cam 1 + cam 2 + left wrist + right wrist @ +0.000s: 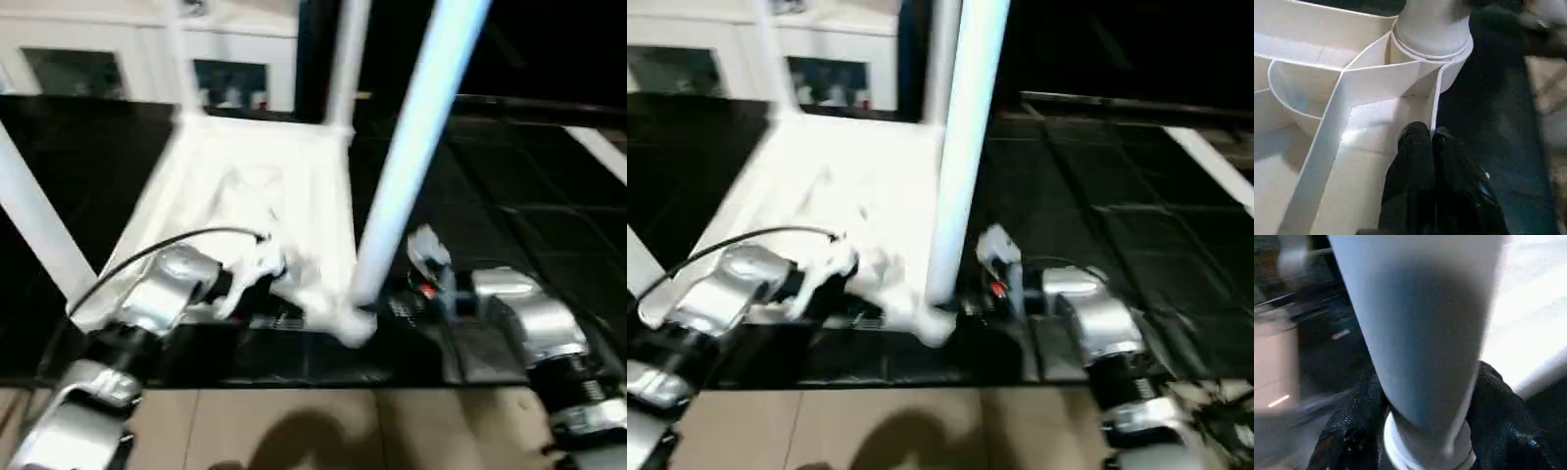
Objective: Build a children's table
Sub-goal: Rotate leg to tighten
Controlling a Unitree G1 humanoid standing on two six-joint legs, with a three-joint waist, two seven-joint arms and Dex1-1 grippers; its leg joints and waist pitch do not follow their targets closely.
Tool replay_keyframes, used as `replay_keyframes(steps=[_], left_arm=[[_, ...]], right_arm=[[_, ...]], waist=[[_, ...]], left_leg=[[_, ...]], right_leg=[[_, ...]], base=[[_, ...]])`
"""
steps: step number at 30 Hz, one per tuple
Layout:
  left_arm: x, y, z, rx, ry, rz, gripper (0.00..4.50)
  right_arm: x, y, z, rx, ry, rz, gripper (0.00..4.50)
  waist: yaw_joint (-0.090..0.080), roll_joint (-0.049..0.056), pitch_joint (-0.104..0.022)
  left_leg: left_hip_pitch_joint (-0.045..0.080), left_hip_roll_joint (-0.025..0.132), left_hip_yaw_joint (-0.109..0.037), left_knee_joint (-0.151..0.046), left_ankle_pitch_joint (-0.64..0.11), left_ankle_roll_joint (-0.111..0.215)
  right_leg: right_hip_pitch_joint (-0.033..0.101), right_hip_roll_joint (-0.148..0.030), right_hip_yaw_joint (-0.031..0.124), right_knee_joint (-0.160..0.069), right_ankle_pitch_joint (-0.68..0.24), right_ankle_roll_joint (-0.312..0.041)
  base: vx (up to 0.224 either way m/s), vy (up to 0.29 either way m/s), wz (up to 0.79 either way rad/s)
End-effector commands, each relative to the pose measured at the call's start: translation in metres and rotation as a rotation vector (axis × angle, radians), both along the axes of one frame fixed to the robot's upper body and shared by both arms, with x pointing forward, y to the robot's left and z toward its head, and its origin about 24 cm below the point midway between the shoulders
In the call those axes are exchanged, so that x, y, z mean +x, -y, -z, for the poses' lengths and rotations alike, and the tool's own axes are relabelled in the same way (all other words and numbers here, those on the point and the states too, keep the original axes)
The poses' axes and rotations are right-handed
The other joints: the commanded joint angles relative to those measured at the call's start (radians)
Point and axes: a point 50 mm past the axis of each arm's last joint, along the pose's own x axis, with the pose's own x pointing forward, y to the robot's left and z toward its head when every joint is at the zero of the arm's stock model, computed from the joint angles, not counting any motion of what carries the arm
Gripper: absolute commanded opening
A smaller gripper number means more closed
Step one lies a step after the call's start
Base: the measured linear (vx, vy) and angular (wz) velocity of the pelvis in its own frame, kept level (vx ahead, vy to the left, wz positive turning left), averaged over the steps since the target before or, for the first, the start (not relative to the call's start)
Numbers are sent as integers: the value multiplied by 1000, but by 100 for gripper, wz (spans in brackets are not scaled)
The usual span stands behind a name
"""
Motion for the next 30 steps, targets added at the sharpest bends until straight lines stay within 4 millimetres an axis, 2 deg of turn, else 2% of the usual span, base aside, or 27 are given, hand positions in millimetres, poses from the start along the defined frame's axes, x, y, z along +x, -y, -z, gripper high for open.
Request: replay_keyframes(steps=[1, 2, 3, 5, 6, 8, 11, 12, 13, 15, 17, 18, 23, 26, 28, 30], left_arm=[[8, 43, -11, -109, 32, -78, 0], [8, 43, -11, -109, 32, -78, 0], [11, 48, -12, -119, 35, -117, 0], [16, 57, -15, -138, 54, -198, 0], [16, 57, -15, -138, 54, -198, 0], [19, 65, -18, -158, 73, -257, 0], [21, 71, -21, -170, 96, -286, 0], [21, 71, -21, -170, 94, -289, 0], [20, 69, -20, -159, 98, -273, 0], [19, 66, -18, -149, 103, -258, 0], [17, 62, -17, -138, 107, -239, 0], [17, 62, -17, -138, 107, -239, 0], [14, 49, -16, -133, 104, -196, 0], [12, 43, -15, -127, 92, -160, 0], [10, 37, -15, -120, 82, -134, 0], [9, 35, -14, -117, 78, -124, 0]], right_arm=[[8, -41, 9, -11, -50, 124, 196], [8, -41, 9, -11, -50, 124, 196], [10, -46, 9, -14, -49, 166, 194], [15, -57, 9, -27, -43, 248, 193], [15, -57, 9, -27, -43, 248, 193], [19, -67, 10, -36, -42, 322, 193], [20, -78, 8, -29, -18, 339, 193], [20, -79, 7, -23, -16, 341, 193], [19, -81, 5, -3, -3, 318, 247], [18, -82, 5, 12, -3, 295, 261], [16, -78, 4, 32, 14, 291, 281], [16, -78, 4, 32, 14, 291, 281], [10, -56, 6, 60, 47, 268, 332], [5, -44, 9, 47, 60, 225, 346], [1, -30, 8, 46, 73, 177, 376], [0, -25, 7, 47, 78, 161, 390]], waist=[[-3, 0, -56], [-14, -1, -55], [-18, 0, -60], [-23, -1, -58], [-23, 0, -60], [-24, -1, -62], [-25, 0, -67], [-26, -1, -64], [-24, -2, -65], [-22, 0, -65], [-21, 1, -64], [-20, 8, -64], [-22, 7, -63], [-19, 7, -61], [-14, 7, -61], [-13, 7, -60]], left_leg=[[-4, 18, -16, -75, -264, -24], [-10, 15, -17, -75, -261, -29], [-5, 13, -19, -70, -260, -29], [-4, 11, -17, -68, -253, -16], [2, 12, -15, -67, -252, -6], [-1, 14, -14, -68, -237, 3], [0, 15, -10, -66, -201, 9], [-3, 15, -8, -67, -197, 18], [-3, 13, -7, -66, -194, 24], [-3, 15, -6, -67, -181, 30], [-2, 16, -6, -68, -182, 29], [-1, 16, -7, -68, -184, 27], [-2, 18, -7, -71, -192, 31], [-1, 19, -7, -72, -214, 31], [1, 21, -7, -71, -218, 35], [1, 21, -6, -72, -221, 37]], right_leg=[[49, -82, 38, -102, -487, -99], [49, -82, 35, -104, -510, -89], [48, -83, 34, -108, -522, -77], [44, -81, 35, -112, -506, -80], [39, -79, 38, -113, -483, -87], [43, -76, 40, -104, -420, -109], [45, -75, 45, -92, -309, -144], [45, -73, 45, -91, -284, -152], [48, -74, 45, -91, -286, -151], [48, -75, 47, -90, -273, -155], [48, -76, 47, -91, -274, -155], [48, -76, 47, -91, -274, -156], [50, -74, 48, -90, -254, -166], [50, -76, 48, -94, -286, -164], [49, -77, 49, -95, -298, -161], [48, -76, 48, -95, -298, -163]], base=[[0, 0, 0], [0, 0, 0], [0, 0, 0], [0, 0, 0], [0, 0, 0], [0, 0, 0], [0, 0, 0], [0, 0, 0], [0, 0, 0], [0, 0, 0], [0, 0, 0], [0, 0, 0], [0, 0, 0], [0, 0, 0], [0, 0, 0], [0, 0, 0]])
